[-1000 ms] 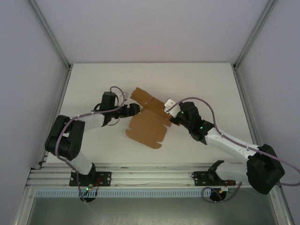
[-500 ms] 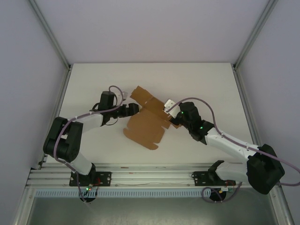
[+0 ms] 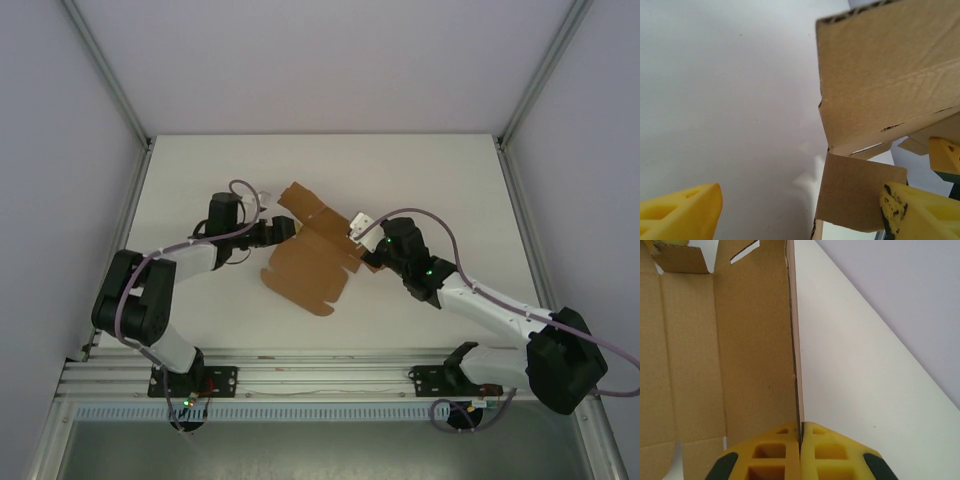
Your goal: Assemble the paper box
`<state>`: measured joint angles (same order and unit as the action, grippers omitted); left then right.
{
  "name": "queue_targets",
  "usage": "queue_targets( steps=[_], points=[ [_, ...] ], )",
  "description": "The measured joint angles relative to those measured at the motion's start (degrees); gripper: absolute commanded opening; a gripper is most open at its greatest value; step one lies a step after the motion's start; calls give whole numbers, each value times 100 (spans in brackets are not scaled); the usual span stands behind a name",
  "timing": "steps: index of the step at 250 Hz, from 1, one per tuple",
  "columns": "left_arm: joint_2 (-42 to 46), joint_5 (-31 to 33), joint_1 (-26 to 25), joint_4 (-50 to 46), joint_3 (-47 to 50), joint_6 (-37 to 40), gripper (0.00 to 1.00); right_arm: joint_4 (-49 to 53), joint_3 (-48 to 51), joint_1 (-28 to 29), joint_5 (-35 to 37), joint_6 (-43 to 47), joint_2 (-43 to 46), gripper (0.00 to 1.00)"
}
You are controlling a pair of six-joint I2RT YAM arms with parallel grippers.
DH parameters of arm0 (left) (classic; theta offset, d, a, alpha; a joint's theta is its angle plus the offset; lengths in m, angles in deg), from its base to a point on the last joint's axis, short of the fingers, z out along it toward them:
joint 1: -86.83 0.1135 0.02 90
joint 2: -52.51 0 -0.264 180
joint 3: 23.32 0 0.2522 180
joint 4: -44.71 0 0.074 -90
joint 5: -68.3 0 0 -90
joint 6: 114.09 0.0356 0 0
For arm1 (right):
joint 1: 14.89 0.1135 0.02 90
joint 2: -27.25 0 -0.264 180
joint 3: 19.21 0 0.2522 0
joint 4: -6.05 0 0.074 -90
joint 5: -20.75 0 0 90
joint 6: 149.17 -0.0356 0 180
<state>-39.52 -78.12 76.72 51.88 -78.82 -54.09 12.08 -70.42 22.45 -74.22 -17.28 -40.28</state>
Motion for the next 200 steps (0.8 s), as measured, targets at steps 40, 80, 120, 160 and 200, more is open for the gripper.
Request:
queue_targets(
  steps=[40, 80, 120, 160, 200],
  points=[
    [-273, -210, -72, 302, 2, -103, 70, -9, 0, 0, -111, -79, 0, 0],
    [-549, -326, -223, 699, 2, -348, 52, -39, 0, 0, -199, -146, 0, 0],
    [-702, -345, -267, 1043, -20, -540, 27, -37, 0, 0, -236, -164, 0, 0],
    [-699, -225, -280, 1084, -20, -564, 10, -20, 0, 0, -234, -162, 0, 0],
    [-667, -7, -365, 1016, -13, -557, 1, 52, 0, 0, -212, -140, 0, 0]
  ],
)
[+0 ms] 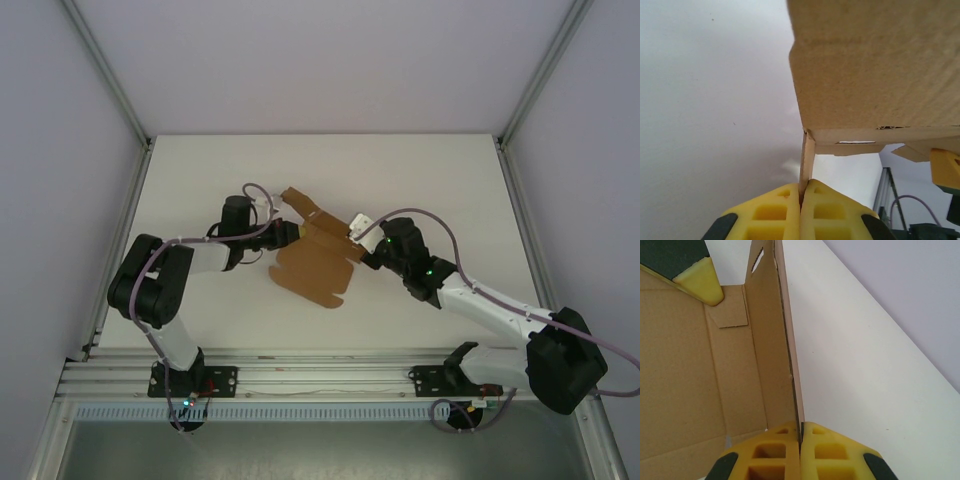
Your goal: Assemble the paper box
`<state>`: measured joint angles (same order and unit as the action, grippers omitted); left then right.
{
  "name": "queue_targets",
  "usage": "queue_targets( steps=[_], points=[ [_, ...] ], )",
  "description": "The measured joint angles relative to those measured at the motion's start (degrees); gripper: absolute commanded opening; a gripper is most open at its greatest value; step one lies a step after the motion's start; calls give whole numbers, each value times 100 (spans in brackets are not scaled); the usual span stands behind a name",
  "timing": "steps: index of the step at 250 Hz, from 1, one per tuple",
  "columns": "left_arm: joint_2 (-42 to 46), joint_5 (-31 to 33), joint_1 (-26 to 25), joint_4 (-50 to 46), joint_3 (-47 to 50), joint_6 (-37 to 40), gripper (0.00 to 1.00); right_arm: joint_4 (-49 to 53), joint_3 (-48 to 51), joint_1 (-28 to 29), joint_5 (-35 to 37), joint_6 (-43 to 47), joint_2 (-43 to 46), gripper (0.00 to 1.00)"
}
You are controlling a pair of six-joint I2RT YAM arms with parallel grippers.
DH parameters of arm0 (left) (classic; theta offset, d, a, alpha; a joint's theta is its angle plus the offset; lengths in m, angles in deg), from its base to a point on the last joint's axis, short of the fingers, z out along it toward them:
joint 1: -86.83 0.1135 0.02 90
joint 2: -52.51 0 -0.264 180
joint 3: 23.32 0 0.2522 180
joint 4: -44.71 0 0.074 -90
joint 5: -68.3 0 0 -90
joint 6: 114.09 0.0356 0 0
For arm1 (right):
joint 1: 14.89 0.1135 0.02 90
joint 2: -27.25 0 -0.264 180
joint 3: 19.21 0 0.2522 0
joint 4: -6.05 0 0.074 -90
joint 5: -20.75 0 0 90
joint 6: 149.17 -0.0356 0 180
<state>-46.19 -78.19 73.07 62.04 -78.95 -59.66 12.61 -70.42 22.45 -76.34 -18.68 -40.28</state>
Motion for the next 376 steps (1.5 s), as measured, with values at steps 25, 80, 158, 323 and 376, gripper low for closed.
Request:
queue_targets(
  steps=[25, 80, 158, 323, 376],
  points=[
    [33, 140, -50, -68, 0, -4, 0, 57, -9, 2, 4, 26, 0, 0],
    [195, 407, -173, -426, 46, 2, 18, 293, -205, 348, 721, 520, -144, 0],
    [1285, 1550, -201, -1932, 358, 529, 100, 188, -328, 688, 1864, 1690, -804, 0],
    [715, 3751, 702, -4124, -1923, 1672, 100, -2072, 262, 890, 1639, 3560, -1364, 0],
    [369, 2977, 702, -4190, -1799, 1808, 89, -2159, 166, 885, 1655, 3495, -1569, 0]
  ],
)
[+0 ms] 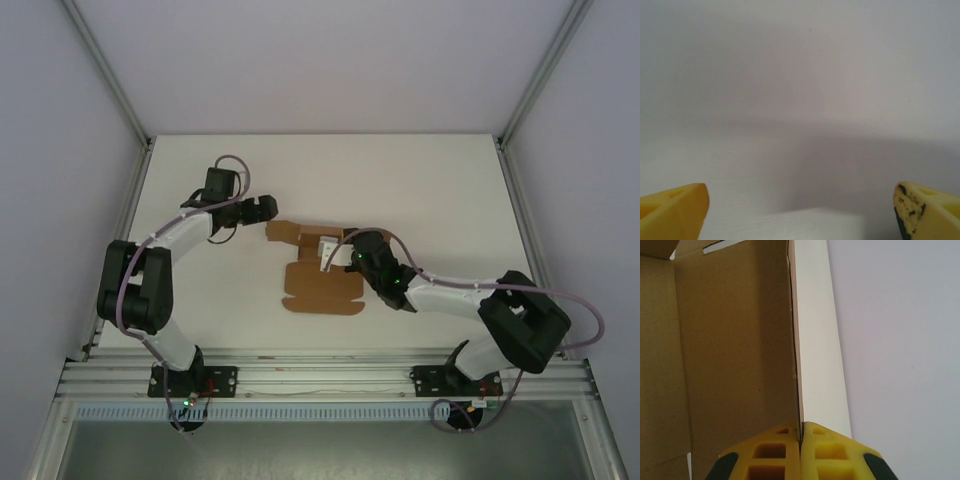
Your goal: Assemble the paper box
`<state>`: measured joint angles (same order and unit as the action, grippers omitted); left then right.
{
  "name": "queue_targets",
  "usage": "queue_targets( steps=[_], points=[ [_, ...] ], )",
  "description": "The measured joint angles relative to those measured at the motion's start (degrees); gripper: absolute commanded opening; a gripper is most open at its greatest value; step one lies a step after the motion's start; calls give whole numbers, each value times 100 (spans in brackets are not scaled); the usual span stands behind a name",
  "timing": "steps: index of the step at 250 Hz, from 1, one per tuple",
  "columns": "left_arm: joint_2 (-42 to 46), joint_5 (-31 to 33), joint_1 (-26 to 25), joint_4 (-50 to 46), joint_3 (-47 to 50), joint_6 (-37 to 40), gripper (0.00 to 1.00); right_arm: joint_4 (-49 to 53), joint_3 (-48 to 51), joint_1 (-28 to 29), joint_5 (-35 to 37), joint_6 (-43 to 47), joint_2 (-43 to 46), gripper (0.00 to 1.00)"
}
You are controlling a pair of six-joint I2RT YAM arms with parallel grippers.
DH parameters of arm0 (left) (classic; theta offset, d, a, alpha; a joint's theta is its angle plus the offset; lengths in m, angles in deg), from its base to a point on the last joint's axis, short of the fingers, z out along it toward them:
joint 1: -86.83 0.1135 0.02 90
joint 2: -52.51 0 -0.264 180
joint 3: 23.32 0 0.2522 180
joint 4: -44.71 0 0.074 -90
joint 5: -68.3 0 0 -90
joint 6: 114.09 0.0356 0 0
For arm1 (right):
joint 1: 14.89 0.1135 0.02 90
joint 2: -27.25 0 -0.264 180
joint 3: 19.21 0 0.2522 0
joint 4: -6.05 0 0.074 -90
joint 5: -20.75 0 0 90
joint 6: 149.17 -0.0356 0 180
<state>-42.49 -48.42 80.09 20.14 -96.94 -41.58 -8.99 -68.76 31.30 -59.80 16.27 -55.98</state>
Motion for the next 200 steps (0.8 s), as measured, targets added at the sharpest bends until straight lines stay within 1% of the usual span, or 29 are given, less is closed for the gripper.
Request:
queue_targets(
  steps=[10, 19, 36, 52, 68, 99, 126, 177, 200],
  points=[
    [33, -173, -11, 68, 111, 11, 83, -2, -28, 0, 13, -17, -50, 0],
    [70, -299, -37, 129, 223, 15, 81, 2, -55, -2, 20, -37, -81, 0],
    [155, -527, -120, 258, 463, 15, 71, 4, -101, -11, 66, -61, -111, 0],
    [221, -721, -229, 369, 654, -22, 66, 2, -151, -13, 114, -63, -146, 0],
    [267, -870, -372, 520, 839, -57, 59, -2, -205, -13, 155, -63, -188, 0],
    [361, -1043, -671, 1003, 1274, -155, 58, -4, -273, -13, 238, -63, -258, 0],
    [380, -1054, -898, 1440, 1574, -234, 59, 7, -275, -13, 258, -59, -280, 0],
    [439, -813, -977, 2162, 1912, -184, 59, 46, -275, -17, 380, 55, -289, 0],
    [610, -706, -984, 2505, 2269, -103, 63, 46, -275, -17, 433, 205, -289, 0]
  ],
)
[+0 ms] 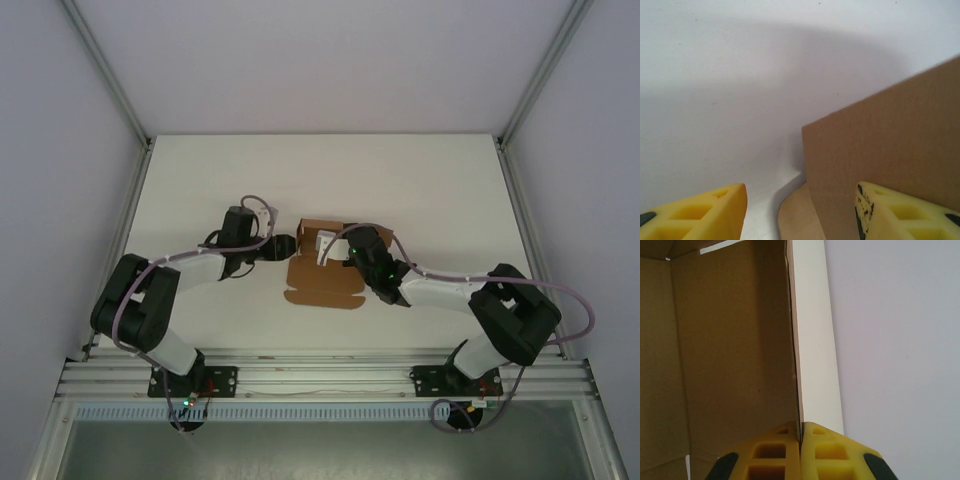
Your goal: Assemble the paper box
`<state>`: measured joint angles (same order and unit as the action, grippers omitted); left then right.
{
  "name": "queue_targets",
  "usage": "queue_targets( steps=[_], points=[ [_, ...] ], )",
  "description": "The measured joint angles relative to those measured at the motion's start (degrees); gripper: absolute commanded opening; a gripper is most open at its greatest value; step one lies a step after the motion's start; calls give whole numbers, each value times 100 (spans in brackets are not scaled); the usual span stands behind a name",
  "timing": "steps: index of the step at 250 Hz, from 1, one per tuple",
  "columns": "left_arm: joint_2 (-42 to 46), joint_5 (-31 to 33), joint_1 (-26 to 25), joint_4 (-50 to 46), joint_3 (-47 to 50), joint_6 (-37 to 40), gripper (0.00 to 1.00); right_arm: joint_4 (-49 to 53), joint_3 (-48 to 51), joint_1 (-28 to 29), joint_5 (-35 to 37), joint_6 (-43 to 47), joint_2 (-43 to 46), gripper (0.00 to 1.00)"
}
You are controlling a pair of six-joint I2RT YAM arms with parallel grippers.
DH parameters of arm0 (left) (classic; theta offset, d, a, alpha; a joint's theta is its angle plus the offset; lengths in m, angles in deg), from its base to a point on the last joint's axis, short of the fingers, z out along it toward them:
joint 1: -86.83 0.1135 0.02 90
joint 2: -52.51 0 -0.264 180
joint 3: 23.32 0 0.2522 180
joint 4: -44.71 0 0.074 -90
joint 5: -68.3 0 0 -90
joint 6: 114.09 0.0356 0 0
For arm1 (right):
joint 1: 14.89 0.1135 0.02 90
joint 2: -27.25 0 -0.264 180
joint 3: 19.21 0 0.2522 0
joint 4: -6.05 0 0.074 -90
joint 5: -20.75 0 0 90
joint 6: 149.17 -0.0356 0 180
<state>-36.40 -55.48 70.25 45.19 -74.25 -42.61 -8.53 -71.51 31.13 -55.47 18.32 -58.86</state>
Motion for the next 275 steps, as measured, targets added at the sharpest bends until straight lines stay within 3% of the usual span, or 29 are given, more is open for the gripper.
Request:
queue_targets(
  steps=[36, 115, 151, 275],
  points=[
    [328, 52, -70, 566, 505, 138, 70, 0, 0, 28, 66, 304, 0, 0],
    [603, 129, -337, 1554, 831, 621, 75, -133, 2, 109, 269, 684, -11, 0],
    [358, 299, -573, 1646, 750, 817, 70, -68, 2, 146, 293, 671, -20, 0],
    [-385, 448, -671, 2111, 496, 1010, 62, 494, 70, 146, 323, 201, -35, 0]
  ],
)
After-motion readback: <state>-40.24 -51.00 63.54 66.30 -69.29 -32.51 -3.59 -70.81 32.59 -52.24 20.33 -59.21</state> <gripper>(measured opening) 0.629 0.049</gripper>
